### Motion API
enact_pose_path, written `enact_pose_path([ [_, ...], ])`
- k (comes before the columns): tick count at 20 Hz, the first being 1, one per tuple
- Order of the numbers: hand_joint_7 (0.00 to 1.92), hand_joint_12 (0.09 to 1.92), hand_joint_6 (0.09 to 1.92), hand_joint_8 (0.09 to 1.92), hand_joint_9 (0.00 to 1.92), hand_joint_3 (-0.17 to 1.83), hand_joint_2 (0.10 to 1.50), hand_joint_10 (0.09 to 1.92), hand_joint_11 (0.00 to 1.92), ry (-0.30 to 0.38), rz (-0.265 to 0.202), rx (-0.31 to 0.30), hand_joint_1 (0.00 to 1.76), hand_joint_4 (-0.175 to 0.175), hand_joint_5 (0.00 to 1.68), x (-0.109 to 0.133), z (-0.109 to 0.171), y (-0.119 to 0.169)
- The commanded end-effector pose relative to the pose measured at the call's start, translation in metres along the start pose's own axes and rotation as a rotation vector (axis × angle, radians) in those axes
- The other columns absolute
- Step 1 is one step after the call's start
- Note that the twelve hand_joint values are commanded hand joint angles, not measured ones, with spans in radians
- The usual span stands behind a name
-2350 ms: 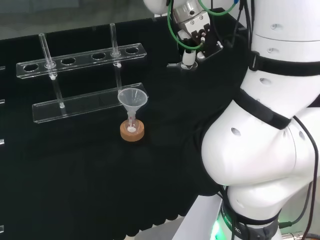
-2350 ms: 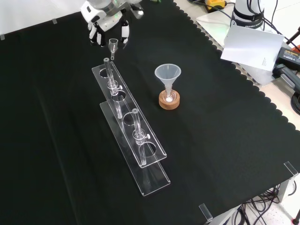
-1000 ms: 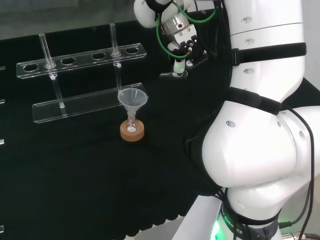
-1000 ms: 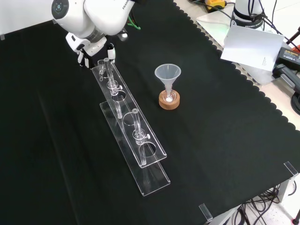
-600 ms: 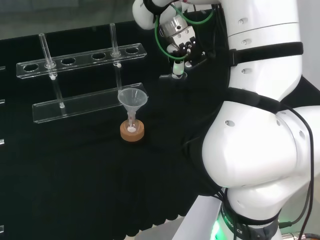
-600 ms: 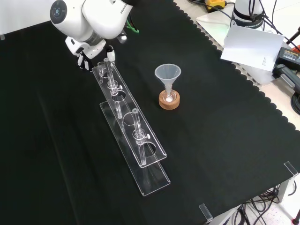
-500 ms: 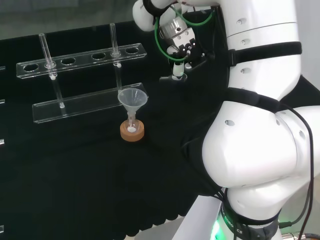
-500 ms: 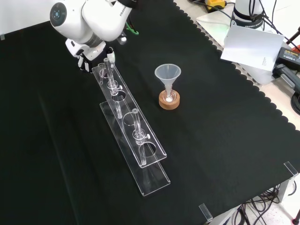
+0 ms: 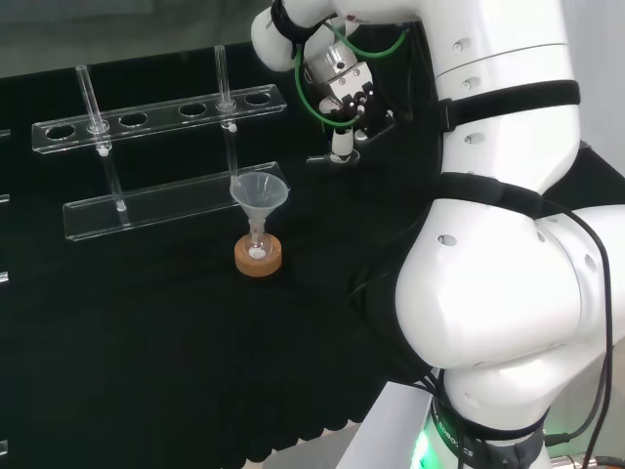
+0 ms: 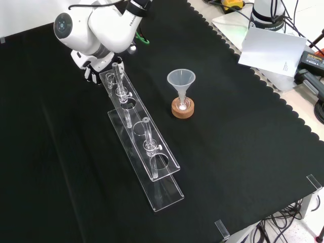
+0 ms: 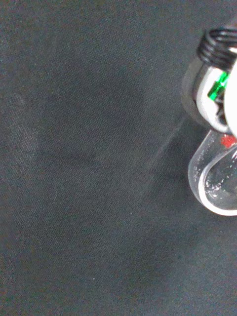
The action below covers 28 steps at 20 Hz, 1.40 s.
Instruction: Put the weighing funnel back on the table.
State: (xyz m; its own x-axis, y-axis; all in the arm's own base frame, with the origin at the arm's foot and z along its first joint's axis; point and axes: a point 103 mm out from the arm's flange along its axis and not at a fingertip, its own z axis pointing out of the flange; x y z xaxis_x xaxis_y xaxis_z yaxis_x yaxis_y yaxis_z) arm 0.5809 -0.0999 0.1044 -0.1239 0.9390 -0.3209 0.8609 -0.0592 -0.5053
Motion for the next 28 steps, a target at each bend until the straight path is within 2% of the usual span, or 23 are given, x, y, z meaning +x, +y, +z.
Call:
enact_pose_path([
  [1, 0.55, 1.07, 0.83, 0.64, 0.93, 0.64, 0.7, 0.33, 0.75, -0.008, 0.001, 0.007, 1.09, 0.175, 1.18, 0.0017, 0.002, 0.0028],
  [15, 0.55, 1.07, 0.83, 0.64, 0.93, 0.64, 0.71, 0.33, 0.75, -0.023, -0.005, 0.004, 1.09, 0.175, 1.18, 0.0097, 0.0018, 0.0097],
  [20, 0.55, 1.07, 0.83, 0.65, 0.93, 0.64, 0.71, 0.33, 0.75, 0.01, -0.008, -0.013, 1.09, 0.175, 1.18, 0.0105, 0.0032, 0.0103],
  [22, 0.53, 1.07, 0.83, 0.66, 0.93, 0.51, 0.79, 0.33, 0.75, 0.019, -0.013, -0.017, 1.07, 0.175, 1.15, 0.0106, 0.0039, 0.0096],
  [25, 0.49, 1.09, 0.86, 0.68, 0.89, 0.21, 0.96, 0.35, 0.74, 0.037, -0.023, -0.026, 1.05, 0.175, 1.08, 0.0106, 0.0043, 0.0072],
  [28, 0.44, 1.12, 0.7, 0.69, 0.85, 0.12, 0.95, 0.37, 0.68, 0.049, -0.033, -0.033, 0.91, 0.08, 0.94, 0.0102, 0.0036, 0.0043],
])
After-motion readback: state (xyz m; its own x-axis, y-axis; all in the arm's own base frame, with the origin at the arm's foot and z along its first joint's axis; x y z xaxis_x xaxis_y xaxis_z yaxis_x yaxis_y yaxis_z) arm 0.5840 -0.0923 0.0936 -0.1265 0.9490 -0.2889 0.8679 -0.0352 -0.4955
